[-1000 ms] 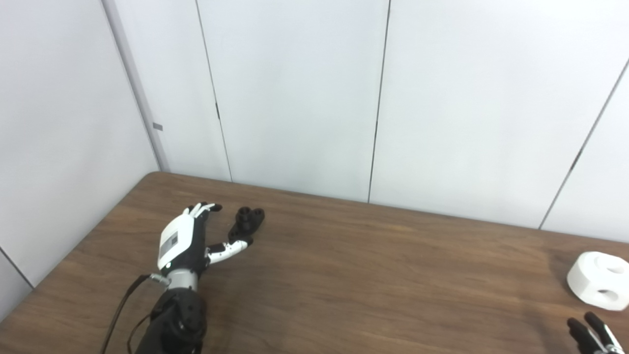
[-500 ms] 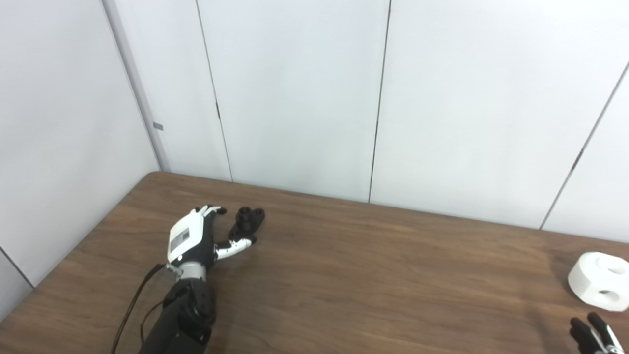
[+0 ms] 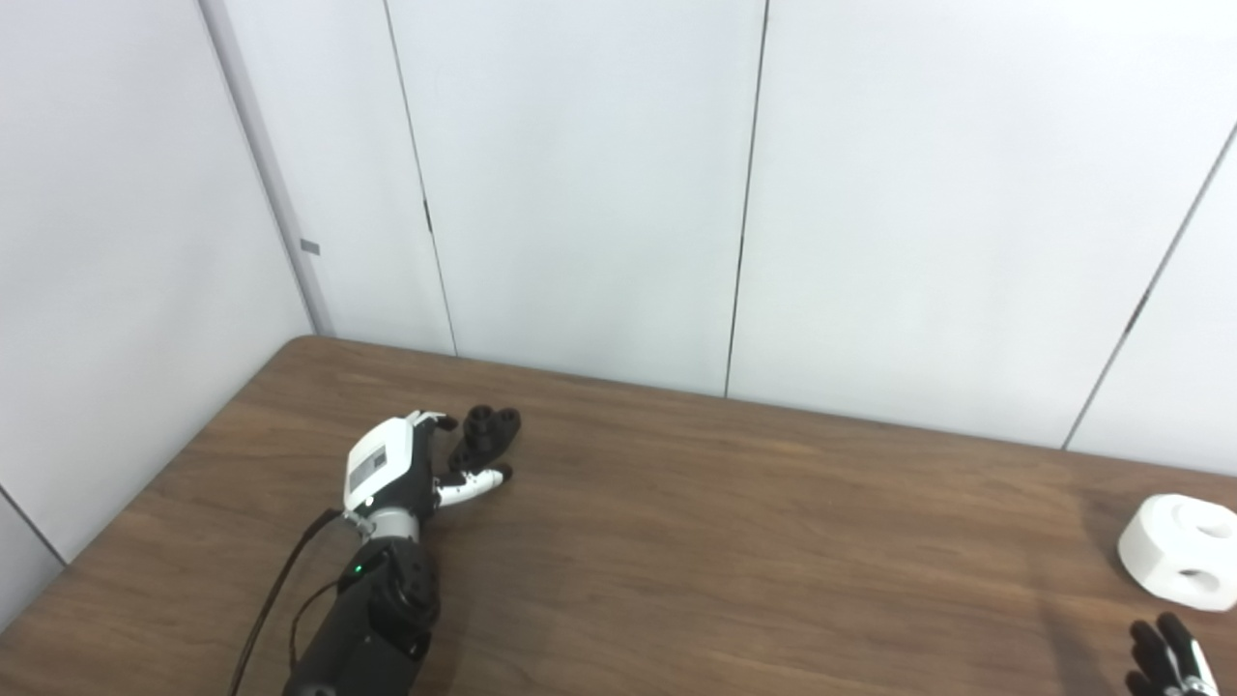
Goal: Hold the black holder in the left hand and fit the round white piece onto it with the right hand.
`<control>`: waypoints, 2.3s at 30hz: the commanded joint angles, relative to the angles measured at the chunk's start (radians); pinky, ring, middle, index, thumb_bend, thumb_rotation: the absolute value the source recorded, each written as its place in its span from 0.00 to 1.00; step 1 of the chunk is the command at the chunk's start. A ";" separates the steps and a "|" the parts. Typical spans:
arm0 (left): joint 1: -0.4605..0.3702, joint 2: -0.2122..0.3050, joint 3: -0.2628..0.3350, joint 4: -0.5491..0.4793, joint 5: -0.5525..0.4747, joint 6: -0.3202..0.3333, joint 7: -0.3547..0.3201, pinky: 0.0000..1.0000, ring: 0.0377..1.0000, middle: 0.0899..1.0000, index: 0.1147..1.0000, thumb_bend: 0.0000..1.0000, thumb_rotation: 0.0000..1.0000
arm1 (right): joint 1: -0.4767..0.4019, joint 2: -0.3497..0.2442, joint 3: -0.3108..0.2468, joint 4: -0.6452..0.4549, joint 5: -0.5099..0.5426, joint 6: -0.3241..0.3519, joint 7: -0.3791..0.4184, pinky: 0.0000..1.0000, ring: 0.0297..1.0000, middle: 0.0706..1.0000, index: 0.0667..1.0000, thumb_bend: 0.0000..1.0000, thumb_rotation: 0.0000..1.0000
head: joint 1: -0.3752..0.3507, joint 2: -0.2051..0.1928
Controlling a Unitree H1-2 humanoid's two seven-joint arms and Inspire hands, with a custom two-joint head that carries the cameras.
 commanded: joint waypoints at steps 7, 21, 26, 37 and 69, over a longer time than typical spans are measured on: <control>-0.049 0.019 -0.001 0.003 -0.021 -0.028 0.040 1.00 0.95 0.89 0.71 0.87 0.38 | 0.120 0.011 0.026 -0.030 0.022 0.039 -0.003 1.00 1.00 0.99 1.00 0.76 1.00 | 0.001 0.002; -0.043 0.016 0.006 -0.001 -0.044 -0.017 0.043 1.00 0.94 0.87 0.69 0.85 0.34 | 0.126 0.009 0.028 -0.046 0.019 0.067 -0.005 1.00 1.00 1.00 1.00 0.76 1.00 | -0.006 0.006; -0.045 0.019 0.002 -0.001 -0.048 -0.007 0.041 1.00 0.94 0.86 0.67 0.85 0.33 | 0.125 0.009 0.031 -0.045 0.009 0.062 -0.007 1.00 1.00 1.00 1.00 0.75 1.00 | -0.008 0.006; -0.043 0.031 -0.018 -0.007 -0.050 -0.011 0.043 1.00 0.93 0.86 0.62 0.82 0.31 | 0.127 0.009 0.034 -0.051 -0.003 0.065 -0.013 1.00 1.00 1.00 1.00 0.73 1.00 | -0.013 0.007; -0.055 0.027 -0.013 0.032 -0.098 -0.051 0.055 0.99 0.96 0.88 0.42 0.52 0.07 | 0.138 0.011 0.053 -0.074 0.059 0.104 -0.013 1.00 1.00 1.00 1.00 0.68 1.00 | -0.024 0.007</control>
